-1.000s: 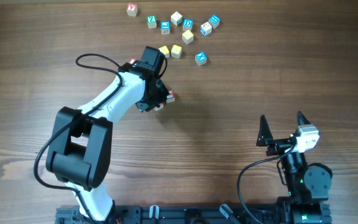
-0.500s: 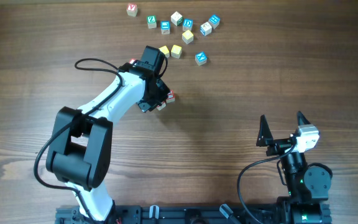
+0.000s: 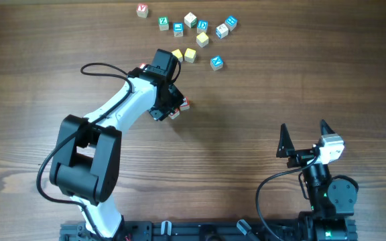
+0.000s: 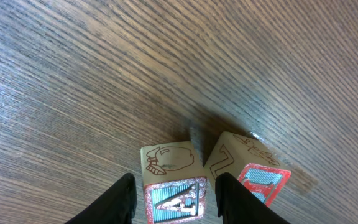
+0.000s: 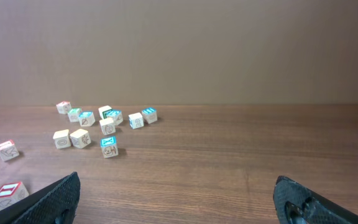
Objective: Form a circle
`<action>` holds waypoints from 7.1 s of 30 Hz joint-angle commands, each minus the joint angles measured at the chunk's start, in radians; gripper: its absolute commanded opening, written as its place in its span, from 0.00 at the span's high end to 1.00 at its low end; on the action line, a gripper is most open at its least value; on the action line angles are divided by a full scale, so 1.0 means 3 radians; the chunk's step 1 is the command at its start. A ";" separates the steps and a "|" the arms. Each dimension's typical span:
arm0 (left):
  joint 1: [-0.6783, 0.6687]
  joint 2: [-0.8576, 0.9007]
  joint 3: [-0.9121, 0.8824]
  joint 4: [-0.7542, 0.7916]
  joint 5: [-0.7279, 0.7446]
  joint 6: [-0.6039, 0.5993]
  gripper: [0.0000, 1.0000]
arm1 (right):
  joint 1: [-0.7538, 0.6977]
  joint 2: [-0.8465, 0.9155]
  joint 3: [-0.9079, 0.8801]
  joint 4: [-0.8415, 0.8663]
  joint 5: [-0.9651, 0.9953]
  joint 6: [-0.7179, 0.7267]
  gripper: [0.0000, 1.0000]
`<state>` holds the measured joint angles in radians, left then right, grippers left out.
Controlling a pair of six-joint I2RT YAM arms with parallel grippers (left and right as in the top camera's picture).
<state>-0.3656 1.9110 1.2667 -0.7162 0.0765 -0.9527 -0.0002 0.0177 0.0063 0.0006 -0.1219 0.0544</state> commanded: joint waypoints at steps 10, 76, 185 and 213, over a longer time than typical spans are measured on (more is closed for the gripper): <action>0.0128 -0.0022 -0.0014 0.0072 -0.0069 0.0013 0.52 | -0.0014 -0.0003 -0.0004 0.0017 0.0058 -0.0031 0.00; 0.0032 -0.0165 -0.0521 0.0209 0.0219 0.1205 0.96 | -0.0014 -0.0003 -0.0004 0.0018 0.0058 -0.0031 0.00; 0.0263 -0.0272 -0.0495 0.0528 0.0114 0.1305 0.96 | -0.0014 -0.0003 -0.0004 0.0018 0.0058 -0.0031 0.00; 0.0159 -0.0272 -0.0495 0.0626 0.0070 0.1088 0.62 | -0.0014 -0.0003 -0.0004 0.0018 0.0058 -0.0032 0.00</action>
<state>-0.3187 1.8198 1.1255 -0.5297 0.1200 -0.5884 -0.0002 0.0177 0.0063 0.0006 -0.1219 0.0544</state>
